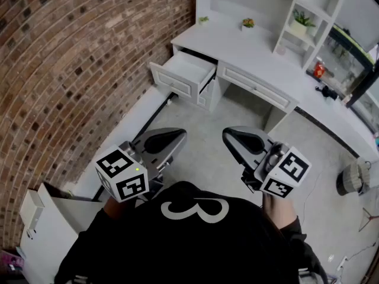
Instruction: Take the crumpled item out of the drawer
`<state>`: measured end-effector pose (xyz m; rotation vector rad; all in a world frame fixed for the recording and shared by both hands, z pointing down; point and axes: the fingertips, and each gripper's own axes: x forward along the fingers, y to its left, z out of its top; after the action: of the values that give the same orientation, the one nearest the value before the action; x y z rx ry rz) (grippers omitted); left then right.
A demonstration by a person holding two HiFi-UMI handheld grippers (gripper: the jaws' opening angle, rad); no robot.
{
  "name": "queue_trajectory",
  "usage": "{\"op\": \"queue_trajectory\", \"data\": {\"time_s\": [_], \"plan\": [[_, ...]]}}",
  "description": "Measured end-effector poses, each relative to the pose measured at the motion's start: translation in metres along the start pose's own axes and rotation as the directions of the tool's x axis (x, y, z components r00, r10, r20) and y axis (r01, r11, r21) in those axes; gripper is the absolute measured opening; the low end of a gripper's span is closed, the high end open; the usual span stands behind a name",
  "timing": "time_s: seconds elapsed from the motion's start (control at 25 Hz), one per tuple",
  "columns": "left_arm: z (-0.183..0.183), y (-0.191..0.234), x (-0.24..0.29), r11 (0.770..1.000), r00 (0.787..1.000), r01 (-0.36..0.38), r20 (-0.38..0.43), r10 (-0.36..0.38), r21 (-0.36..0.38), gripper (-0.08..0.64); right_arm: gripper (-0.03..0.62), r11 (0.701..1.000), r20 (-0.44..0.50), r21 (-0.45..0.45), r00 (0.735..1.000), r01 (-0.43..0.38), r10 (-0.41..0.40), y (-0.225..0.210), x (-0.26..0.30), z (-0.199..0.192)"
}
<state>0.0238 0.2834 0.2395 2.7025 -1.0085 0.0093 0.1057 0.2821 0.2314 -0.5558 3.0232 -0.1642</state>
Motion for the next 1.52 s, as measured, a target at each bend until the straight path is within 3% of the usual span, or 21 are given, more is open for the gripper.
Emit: {"op": "queue_trajectory", "data": {"time_s": [0.4, 0.6, 0.76, 1.32, 1.52], "plan": [[-0.001, -0.009, 0.011, 1.0, 1.0, -0.006, -0.019, 0.006, 0.005, 0.003, 0.008, 1.0, 0.013, 0.013, 1.0, -0.012, 0.012, -0.002, -0.009, 0.007], [-0.002, -0.009, 0.019, 1.0, 1.0, -0.005, -0.03, 0.005, -0.002, 0.003, 0.011, 0.997, 0.014, 0.019, 0.997, 0.081, -0.081, -0.019, -0.014, 0.003], [-0.003, -0.008, 0.027, 1.0, 0.999, 0.003, -0.036, -0.003, -0.011, 0.003, 0.015, 0.995, 0.004, 0.036, 0.996, 0.091, -0.092, -0.024, -0.02, 0.002], [-0.005, -0.004, 0.04, 0.999, 0.999, 0.028, -0.022, -0.029, -0.033, 0.003, 0.316, 0.989, -0.036, 0.013, 0.989, 0.146, -0.145, -0.039, -0.026, -0.002], [-0.006, 0.009, 0.046, 0.999, 0.999, 0.021, -0.028, -0.022, -0.045, 0.003, 0.355, 0.989, -0.045, 0.021, 0.988, 0.149, -0.148, -0.051, -0.023, -0.006]]}}
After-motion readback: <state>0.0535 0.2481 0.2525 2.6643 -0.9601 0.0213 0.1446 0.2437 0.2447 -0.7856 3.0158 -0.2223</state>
